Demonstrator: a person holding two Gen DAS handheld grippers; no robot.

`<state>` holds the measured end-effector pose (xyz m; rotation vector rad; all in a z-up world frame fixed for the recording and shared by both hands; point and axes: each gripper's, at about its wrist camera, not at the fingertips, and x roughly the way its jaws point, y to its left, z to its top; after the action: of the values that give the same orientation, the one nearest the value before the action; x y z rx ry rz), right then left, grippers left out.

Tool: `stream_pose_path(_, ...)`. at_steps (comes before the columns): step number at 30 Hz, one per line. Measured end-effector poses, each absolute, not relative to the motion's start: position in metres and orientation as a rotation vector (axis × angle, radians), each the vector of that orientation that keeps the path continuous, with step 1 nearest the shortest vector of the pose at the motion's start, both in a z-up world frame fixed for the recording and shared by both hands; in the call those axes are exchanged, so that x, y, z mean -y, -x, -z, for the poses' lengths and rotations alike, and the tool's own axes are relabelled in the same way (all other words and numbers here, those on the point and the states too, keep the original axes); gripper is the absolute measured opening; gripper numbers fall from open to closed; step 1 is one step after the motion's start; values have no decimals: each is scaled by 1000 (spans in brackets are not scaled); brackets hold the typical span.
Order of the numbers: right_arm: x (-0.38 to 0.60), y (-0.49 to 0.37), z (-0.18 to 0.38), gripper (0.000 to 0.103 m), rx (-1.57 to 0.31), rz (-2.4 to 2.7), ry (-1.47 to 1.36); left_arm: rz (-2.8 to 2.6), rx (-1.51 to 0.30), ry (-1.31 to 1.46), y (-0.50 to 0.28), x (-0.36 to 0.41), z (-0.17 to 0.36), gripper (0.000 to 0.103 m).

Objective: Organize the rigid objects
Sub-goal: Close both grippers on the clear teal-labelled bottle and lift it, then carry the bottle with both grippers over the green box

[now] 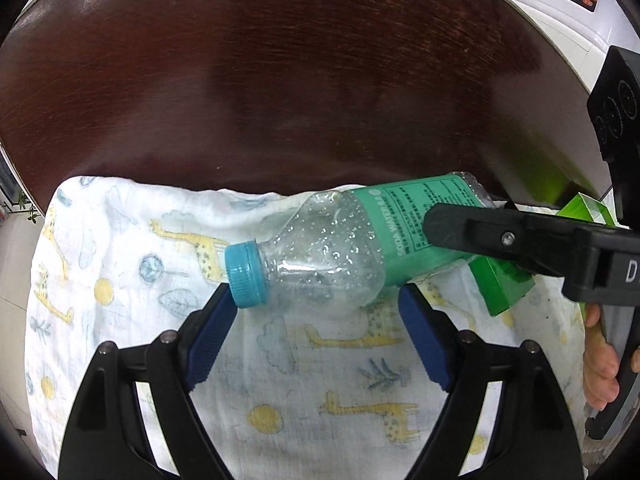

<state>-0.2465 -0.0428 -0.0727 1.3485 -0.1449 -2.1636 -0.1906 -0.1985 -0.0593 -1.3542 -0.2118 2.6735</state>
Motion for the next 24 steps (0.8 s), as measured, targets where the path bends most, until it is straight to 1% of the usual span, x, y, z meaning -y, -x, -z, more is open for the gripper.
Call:
stream_pose_path(7,33,229,52,68,118,2207,-1272,-2698,167,1296,179,192,38,82)
stream_pose_path(14,7,205,25,68,142,2250,-1200,-2719,90,1229,161,172,9,82)
stream_pose_path(21,-39,174,-4,68,176,2309,-1120,-2722,-6,1139,138,136,-20,82)
stream_pose_path(24,-60,160,-17,68,188,2347,-1080,-2712,-47,1100,129,108,-35,82)
